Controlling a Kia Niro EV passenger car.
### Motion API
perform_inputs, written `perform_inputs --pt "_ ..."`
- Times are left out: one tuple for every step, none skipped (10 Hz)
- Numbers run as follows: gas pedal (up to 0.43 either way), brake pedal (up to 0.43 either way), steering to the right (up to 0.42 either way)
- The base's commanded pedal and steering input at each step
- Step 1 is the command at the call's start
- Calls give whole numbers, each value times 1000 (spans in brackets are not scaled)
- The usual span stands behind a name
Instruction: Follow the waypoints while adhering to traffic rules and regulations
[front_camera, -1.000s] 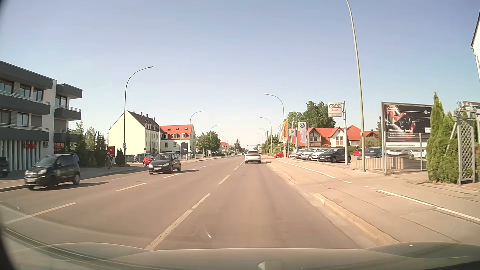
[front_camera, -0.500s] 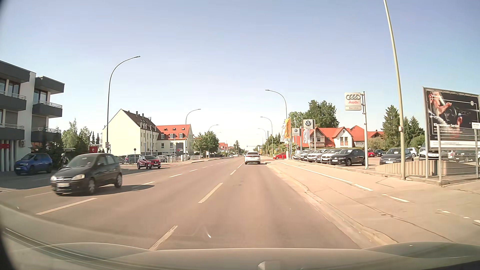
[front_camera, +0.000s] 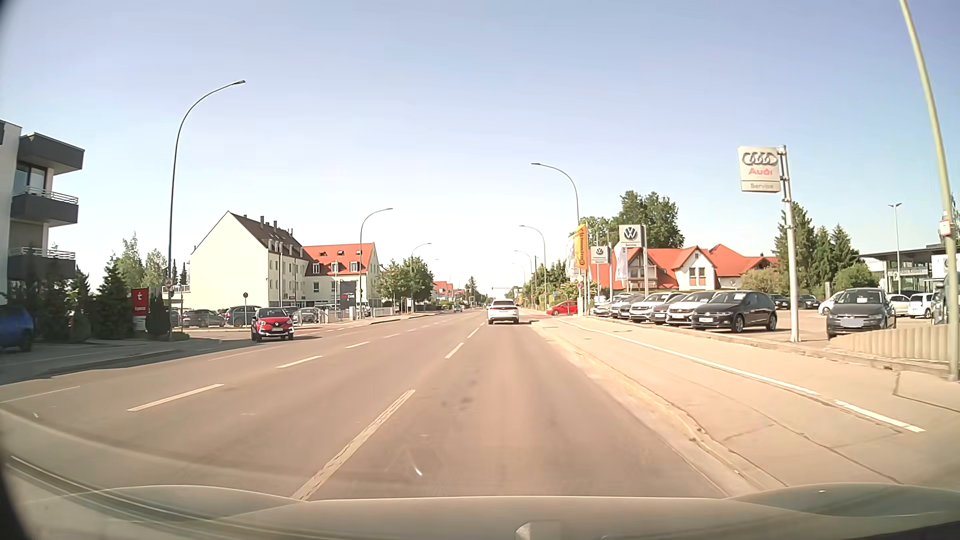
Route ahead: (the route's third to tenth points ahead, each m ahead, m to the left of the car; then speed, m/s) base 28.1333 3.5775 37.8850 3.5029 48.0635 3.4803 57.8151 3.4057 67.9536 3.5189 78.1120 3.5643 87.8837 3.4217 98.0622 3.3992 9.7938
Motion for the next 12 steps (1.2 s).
perform_inputs --pt "98 0 -2" --pt "98 0 -2" --pt "110 0 -2" --pt "130 0 -3" --pt "157 0 -6" --pt "177 0 -7" --pt "177 0 -7" --pt "177 0 -7" --pt "177 0 -7" --pt "177 0 -7" --pt "177 0 -7" --pt "177 0 -7"
